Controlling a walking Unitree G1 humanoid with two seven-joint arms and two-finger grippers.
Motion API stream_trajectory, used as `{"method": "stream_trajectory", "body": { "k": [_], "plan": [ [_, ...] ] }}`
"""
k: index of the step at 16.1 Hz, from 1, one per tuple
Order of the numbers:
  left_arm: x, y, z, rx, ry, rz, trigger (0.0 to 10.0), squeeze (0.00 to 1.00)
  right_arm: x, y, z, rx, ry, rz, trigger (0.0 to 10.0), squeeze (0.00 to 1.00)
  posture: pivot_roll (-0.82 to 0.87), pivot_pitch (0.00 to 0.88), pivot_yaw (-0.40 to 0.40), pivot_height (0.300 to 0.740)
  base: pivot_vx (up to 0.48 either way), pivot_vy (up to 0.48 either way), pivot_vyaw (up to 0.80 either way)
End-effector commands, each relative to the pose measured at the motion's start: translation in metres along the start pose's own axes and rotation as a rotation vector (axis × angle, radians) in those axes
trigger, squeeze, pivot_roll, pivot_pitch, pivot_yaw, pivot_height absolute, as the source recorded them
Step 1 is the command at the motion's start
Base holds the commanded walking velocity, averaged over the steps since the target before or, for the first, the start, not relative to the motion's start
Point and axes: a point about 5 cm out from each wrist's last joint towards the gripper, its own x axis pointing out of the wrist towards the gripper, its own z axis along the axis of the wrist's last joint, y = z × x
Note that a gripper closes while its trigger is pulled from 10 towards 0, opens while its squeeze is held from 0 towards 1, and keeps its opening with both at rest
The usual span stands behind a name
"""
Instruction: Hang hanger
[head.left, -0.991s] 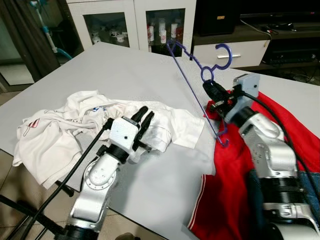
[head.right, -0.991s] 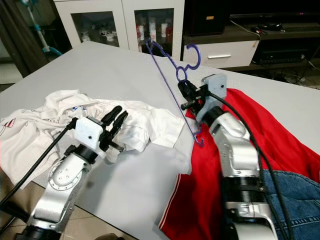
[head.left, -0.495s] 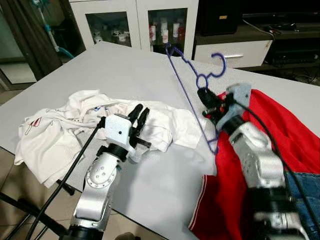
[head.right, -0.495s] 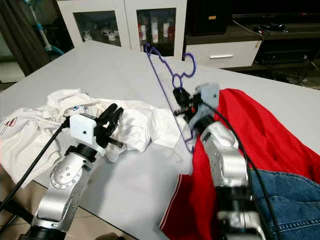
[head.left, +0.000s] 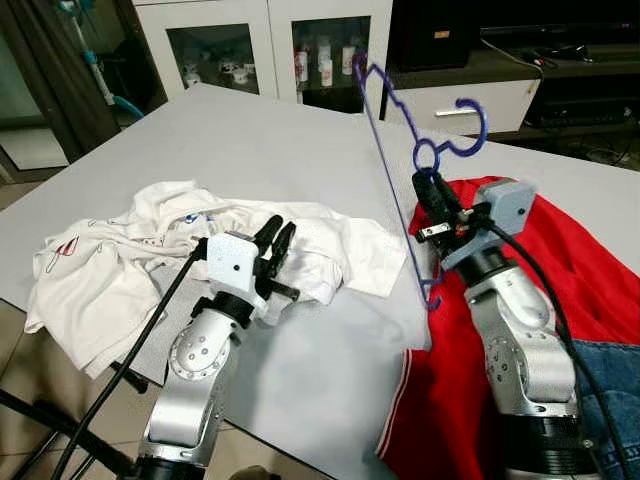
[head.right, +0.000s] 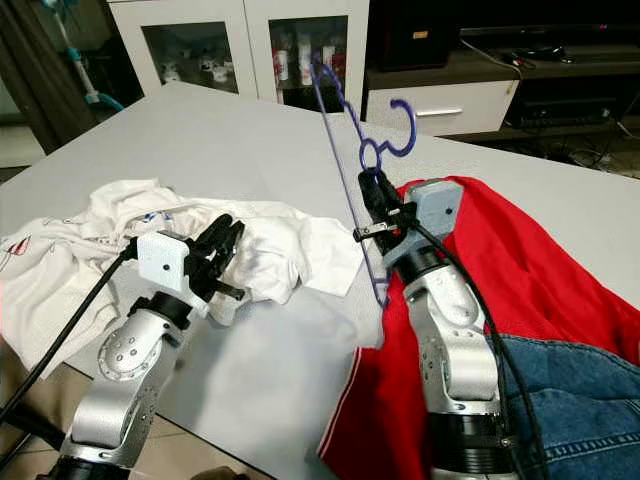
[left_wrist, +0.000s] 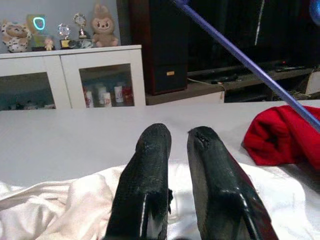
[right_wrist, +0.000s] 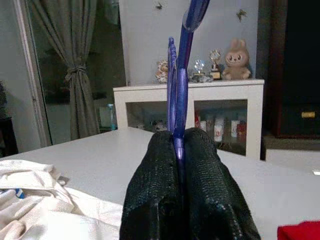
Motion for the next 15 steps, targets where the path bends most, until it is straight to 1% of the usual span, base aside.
{"method": "stream_trajectory", "body": {
  "k": [1,2,3,5,7,8,9,10,11,14,15],
  "plan": [
    [0.000,-0.001,0.002,0.000,0.000,-0.006,10.0,0.00,0.000,0.003,0.005,-0.032,-0.002,0.037,10.0,0.00,-0.07,0.000,0.061,0.740,0.000,0.000,0.00],
    [0.000,-0.002,0.002,-0.003,0.000,-0.009,10.0,0.00,-0.002,0.003,0.009,-0.111,0.008,0.124,10.0,0.00,-0.08,0.000,0.064,0.740,0.000,0.000,0.00],
    [0.001,-0.003,0.002,-0.004,-0.001,-0.012,10.0,0.00,-0.003,0.001,0.013,-0.136,0.008,0.150,10.0,0.00,-0.09,0.000,0.065,0.740,0.000,0.000,0.00],
    [0.002,-0.004,0.003,-0.006,-0.003,-0.017,10.0,0.00,-0.004,0.001,0.018,-0.159,0.005,0.182,10.0,0.00,-0.09,0.000,0.066,0.740,0.000,0.000,0.00],
    [0.002,-0.005,0.004,-0.004,-0.003,-0.024,10.0,0.00,-0.005,0.006,0.019,-0.176,0.026,0.260,10.0,0.00,-0.09,0.000,0.071,0.740,0.000,0.000,0.00],
    [0.001,-0.004,0.003,0.002,0.003,-0.027,10.0,0.00,-0.006,0.000,0.020,-0.186,0.047,0.286,10.0,0.00,-0.09,0.000,0.075,0.740,0.000,0.000,0.00],
    [0.001,-0.003,0.003,0.005,0.006,-0.029,10.0,0.00,-0.006,-0.004,0.021,-0.193,0.053,0.291,10.0,0.00,-0.09,0.000,0.075,0.740,0.000,0.000,0.00],
    [0.001,-0.002,0.003,0.014,0.007,-0.030,10.0,0.00,-0.005,-0.011,0.025,-0.206,0.054,0.291,10.0,0.00,-0.09,0.000,0.075,0.740,0.000,0.000,0.00],
    [0.001,-0.001,0.003,0.017,0.006,-0.028,10.0,0.00,-0.003,-0.018,0.029,-0.232,0.048,0.266,10.0,0.00,-0.09,0.000,0.075,0.740,0.000,0.000,0.00],
    [0.003,-0.001,0.005,0.018,0.001,-0.023,10.0,0.00,0.002,-0.028,0.033,-0.297,0.037,0.183,10.0,0.00,-0.09,0.000,0.071,0.740,0.000,0.000,0.00],
    [0.003,-0.001,0.005,0.018,-0.001,-0.021,10.0,0.00,0.003,-0.027,0.031,-0.285,0.031,0.158,10.0,0.00,-0.09,0.000,0.070,0.740,0.000,0.000,0.00]
  ]
}}
